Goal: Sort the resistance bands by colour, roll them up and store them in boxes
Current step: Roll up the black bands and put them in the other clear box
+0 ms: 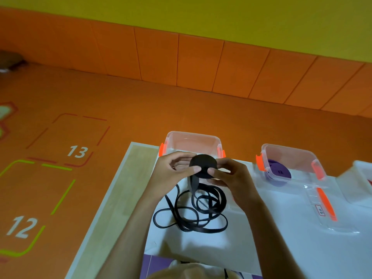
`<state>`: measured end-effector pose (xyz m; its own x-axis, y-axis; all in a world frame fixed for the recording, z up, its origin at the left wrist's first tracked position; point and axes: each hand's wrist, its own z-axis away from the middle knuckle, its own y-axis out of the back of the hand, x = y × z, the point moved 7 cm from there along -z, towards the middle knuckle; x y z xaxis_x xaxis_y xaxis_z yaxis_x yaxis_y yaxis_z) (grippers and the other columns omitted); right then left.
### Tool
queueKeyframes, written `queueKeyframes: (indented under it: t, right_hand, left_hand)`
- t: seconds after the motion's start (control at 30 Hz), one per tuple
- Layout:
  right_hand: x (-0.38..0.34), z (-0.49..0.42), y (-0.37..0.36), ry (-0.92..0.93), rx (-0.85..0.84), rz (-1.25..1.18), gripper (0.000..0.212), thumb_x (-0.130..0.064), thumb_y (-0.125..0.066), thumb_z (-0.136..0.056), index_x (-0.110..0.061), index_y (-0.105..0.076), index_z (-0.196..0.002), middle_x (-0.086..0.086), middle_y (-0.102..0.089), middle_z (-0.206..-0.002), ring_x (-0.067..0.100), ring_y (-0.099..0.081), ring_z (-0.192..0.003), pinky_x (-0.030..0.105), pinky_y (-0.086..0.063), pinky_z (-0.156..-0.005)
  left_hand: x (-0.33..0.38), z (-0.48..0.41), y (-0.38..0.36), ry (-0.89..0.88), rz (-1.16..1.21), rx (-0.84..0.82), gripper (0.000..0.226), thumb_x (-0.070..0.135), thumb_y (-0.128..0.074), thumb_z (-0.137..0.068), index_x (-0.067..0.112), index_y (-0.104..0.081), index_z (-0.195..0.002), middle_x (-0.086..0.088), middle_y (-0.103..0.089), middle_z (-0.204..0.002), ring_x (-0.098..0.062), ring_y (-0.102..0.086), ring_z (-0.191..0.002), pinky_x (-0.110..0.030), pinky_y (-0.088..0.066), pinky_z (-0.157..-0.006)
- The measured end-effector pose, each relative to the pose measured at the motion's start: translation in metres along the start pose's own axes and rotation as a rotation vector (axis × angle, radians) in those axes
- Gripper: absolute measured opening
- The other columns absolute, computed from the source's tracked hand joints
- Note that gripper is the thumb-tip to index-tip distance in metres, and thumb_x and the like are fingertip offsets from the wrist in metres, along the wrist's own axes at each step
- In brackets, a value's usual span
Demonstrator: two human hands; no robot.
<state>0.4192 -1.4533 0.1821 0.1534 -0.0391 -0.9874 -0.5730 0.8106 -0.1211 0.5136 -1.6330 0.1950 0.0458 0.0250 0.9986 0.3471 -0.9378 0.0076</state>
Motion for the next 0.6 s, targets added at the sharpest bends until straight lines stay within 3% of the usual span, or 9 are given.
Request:
queueKeyframes:
  t: [0.1, 0.23, 0.3, 0.47, 0.6]
  right_hand:
    - [0.008, 0.002, -0.006, -0.051, -0.053, -0.119, 0.040, -0.034, -0.095, -0.072, -0.011, -0.075, -0.099, 0.017, -0.076, -0.111, 0.040, -0.077, -0.101, 0.038, -0.064, -0.083]
    - [0.005, 0.003, -0.006, -0.083, -0.162, 0.227, 0.031, -0.027, -0.088, -0.084, -0.024, -0.073, -0.111, 0.004, -0.079, -0.106, 0.024, -0.079, -0.098, 0.026, -0.063, -0.078]
    - [0.002, 0.002, -0.002, -0.082, -0.109, 0.196, 0.028, -0.031, -0.090, -0.079, -0.022, -0.077, -0.103, 0.005, -0.080, -0.102, 0.025, -0.080, -0.094, 0.024, -0.063, -0.076]
    - [0.010, 0.004, -0.009, -0.153, -0.054, -0.137, 0.037, -0.035, -0.090, -0.076, -0.014, -0.079, -0.104, 0.019, -0.078, -0.110, 0.035, -0.077, -0.103, 0.029, -0.063, -0.082]
    - [0.003, 0.001, -0.005, -0.141, -0.085, 0.155, 0.029, -0.037, -0.087, -0.078, -0.026, -0.079, -0.104, 0.003, -0.080, -0.106, 0.023, -0.078, -0.101, 0.027, -0.063, -0.078]
  left_hand:
    - [-0.004, -0.003, 0.001, 0.066, 0.059, -0.050, 0.043, 0.010, -0.092, -0.079, 0.023, -0.079, -0.118, -0.001, -0.082, -0.107, -0.018, -0.077, -0.103, -0.021, -0.059, -0.086]
    - [-0.005, -0.004, 0.004, 0.069, -0.092, -0.097, 0.051, 0.015, -0.096, -0.074, 0.026, -0.078, -0.120, 0.004, -0.082, -0.104, -0.015, -0.077, -0.099, -0.022, -0.059, -0.087]
    - [-0.004, -0.003, -0.001, 0.071, -0.057, -0.071, 0.054, 0.017, -0.096, -0.075, 0.028, -0.075, -0.123, 0.005, -0.082, -0.102, -0.011, -0.077, -0.097, -0.017, -0.056, -0.084]
    - [-0.010, -0.001, -0.013, 0.111, 0.115, 0.028, 0.022, 0.022, -0.089, -0.084, 0.023, -0.082, -0.105, -0.001, -0.082, -0.102, -0.016, -0.078, -0.098, -0.021, -0.058, -0.085]
    - [-0.011, -0.001, -0.006, 0.118, 0.009, -0.005, 0.019, 0.030, -0.089, -0.085, 0.028, -0.083, -0.102, -0.001, -0.082, -0.095, -0.018, -0.078, -0.091, -0.018, -0.057, -0.080]
